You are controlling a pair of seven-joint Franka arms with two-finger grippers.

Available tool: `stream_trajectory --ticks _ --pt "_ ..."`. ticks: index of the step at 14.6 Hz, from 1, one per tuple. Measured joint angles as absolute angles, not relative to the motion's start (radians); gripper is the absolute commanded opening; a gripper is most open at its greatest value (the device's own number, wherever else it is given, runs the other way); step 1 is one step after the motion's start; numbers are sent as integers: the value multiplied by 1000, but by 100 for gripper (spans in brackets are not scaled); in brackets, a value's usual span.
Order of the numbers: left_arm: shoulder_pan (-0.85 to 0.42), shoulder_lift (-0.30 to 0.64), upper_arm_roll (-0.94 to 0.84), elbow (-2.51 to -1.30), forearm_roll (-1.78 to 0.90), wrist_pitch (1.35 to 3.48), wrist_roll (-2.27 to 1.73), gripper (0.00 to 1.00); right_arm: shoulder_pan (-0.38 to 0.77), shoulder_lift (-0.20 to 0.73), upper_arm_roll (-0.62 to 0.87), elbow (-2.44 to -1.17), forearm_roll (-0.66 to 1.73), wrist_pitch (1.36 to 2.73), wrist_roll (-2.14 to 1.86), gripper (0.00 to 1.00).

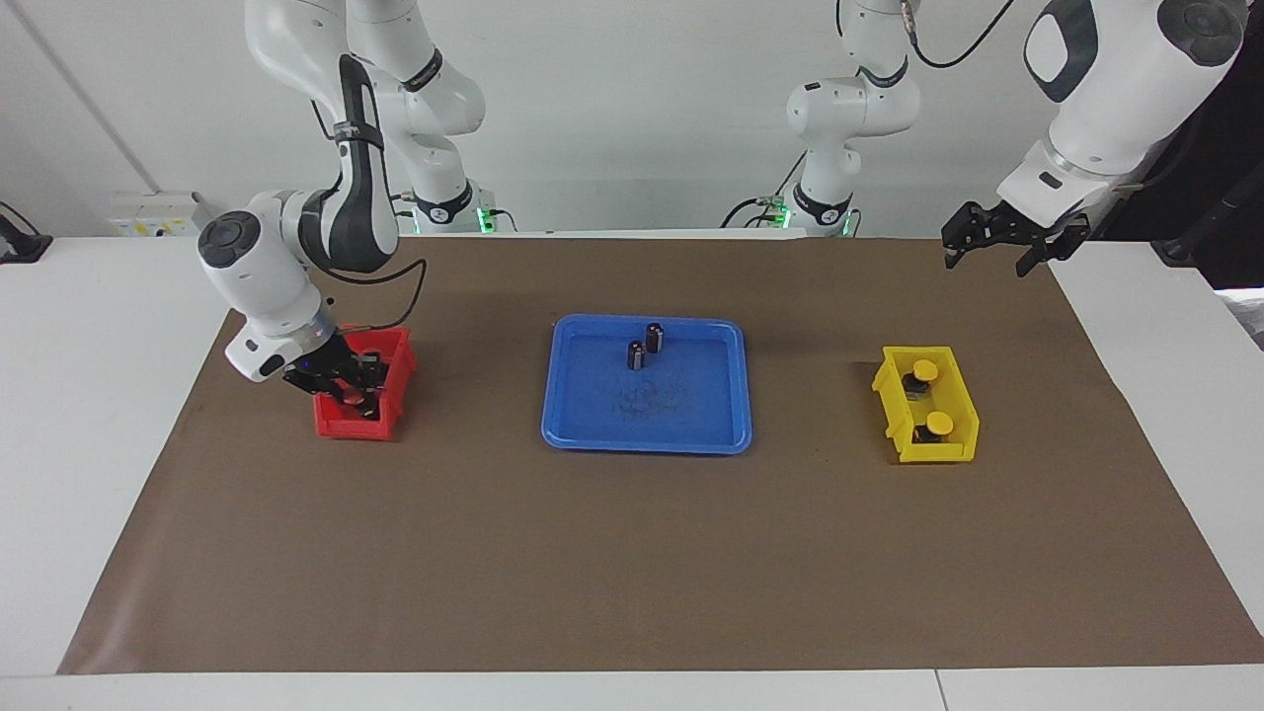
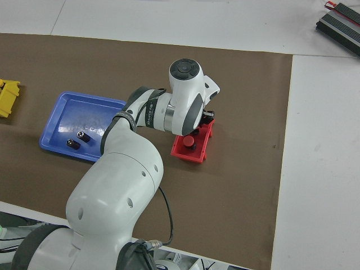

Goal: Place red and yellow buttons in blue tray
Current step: 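Reach into the red holder and grasp a red button with the right gripper, then place the red button with the right gripper while the left gripper grasps yellow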

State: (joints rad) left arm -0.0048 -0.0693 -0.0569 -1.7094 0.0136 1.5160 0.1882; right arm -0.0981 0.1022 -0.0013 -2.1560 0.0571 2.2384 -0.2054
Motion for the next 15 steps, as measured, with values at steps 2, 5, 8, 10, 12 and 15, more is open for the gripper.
stream_trajectory --ticks 2,5,8,10,12,15 --pt "-5 -70 -56 -1717 14 1533 188 100 -98 107 0 -2077 45 2140 -210 7" --pt "0 -99 -54 -1853 14 1747 188 100 -74 125 2 -1859 -13 1918 -219 6" --pt "9 -84 -53 -2016 14 1975 188 96 38 172 3 -1664 -22 1772 -97 5" --pt "10 -29 -53 -2049 14 2081 180 83 154 218 6 -1586 -20 1767 79 0" --pt "9 40 -53 -2050 14 2162 142 70 292 262 9 -1557 -20 1800 323 0" --pt "8 97 -56 -2048 14 2219 112 61 480 348 11 -1550 -21 1876 609 1"
